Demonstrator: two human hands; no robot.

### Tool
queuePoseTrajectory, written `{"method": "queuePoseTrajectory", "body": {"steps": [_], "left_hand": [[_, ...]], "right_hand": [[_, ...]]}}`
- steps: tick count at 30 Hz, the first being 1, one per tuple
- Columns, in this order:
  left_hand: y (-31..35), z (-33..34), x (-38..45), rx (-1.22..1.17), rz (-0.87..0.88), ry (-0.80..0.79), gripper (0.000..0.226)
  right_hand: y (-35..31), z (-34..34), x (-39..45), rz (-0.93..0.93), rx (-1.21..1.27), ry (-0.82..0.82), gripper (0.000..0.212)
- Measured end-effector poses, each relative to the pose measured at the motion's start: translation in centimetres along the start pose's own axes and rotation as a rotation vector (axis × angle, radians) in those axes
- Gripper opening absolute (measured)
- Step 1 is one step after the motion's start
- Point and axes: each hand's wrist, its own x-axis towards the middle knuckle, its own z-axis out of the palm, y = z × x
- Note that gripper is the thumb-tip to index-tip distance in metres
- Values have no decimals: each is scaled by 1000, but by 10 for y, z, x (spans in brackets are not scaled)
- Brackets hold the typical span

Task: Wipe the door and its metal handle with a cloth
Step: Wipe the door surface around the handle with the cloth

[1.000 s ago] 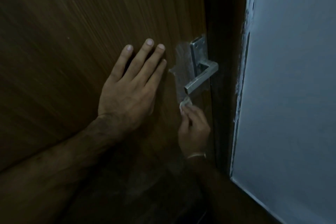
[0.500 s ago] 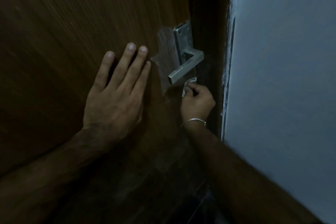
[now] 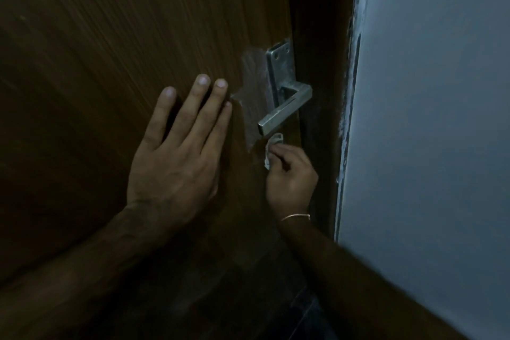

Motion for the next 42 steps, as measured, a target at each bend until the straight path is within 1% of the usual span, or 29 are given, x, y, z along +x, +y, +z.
{"method": "queuePoseTrajectory", "body": {"steps": [3, 5, 6, 8, 9, 11, 12, 14, 15, 17, 18, 21, 24, 28, 31, 35, 37, 39, 41, 42], "left_hand": [[2, 0, 1, -17, 15, -18, 64], [0, 0, 1, 2, 9, -10, 64], [0, -1, 1, 7, 2, -5, 63], [1, -3, 1, -22, 8, -17, 62], [0, -3, 0, -31, 16, -27, 61], [-1, -3, -1, -20, 21, -13, 60], [-1, -4, -1, -15, 14, -10, 61], [-1, -5, -1, -17, 18, -26, 64], [-1, -5, -1, -21, 24, -41, 65], [-2, -5, 0, -25, 28, -41, 66], [-3, -6, -1, -23, 19, -35, 67], [-1, -8, -2, -49, 24, -50, 69], [0, -8, 0, -41, 3, -43, 68], [2, -8, -1, -42, 19, -71, 68], [1, -7, -2, -19, 0, -62, 70], [0, -6, -1, -39, 32, -68, 73], [0, -5, -2, -36, 25, -49, 65], [2, -7, -3, -34, -4, -54, 64], [3, -7, -3, -33, 0, -79, 64], [3, -6, -2, -35, 8, -77, 64]], "right_hand": [[-7, 6, -24, 6, 1, 35, 19], [-15, 9, -40, -104, -10, -6, 19], [-17, 10, -43, -100, 3, -11, 18], [-18, 13, -43, 3, 26, 27, 19], [-20, 13, -45, 23, 46, 19, 20], [-23, 10, -46, -49, 53, -38, 22], [-24, 8, -44, -27, 57, -35, 22], [-23, 10, -37, 87, 79, 24, 20], [-24, 11, -37, 92, 89, 26, 19], [-26, 8, -38, -19, 63, -39, 19], [-26, 7, -38, -25, 68, -65, 20], [-16, 6, -25, 106, 51, -13, 20], [-18, 2, -25, 12, 62, -89, 20], [-15, -2, 7, 101, 71, 22, 21], [-16, -2, 11, 8, 47, -20, 22], [-14, -3, 34, 49, 4, 85, 24], [-12, -4, 37, 41, 0, 58, 24], [-9, -6, 33, 94, -14, 43, 23], [-5, -5, 33, 186, 4, 77, 24], [-5, -6, 31, 189, 19, 72, 23]]}}
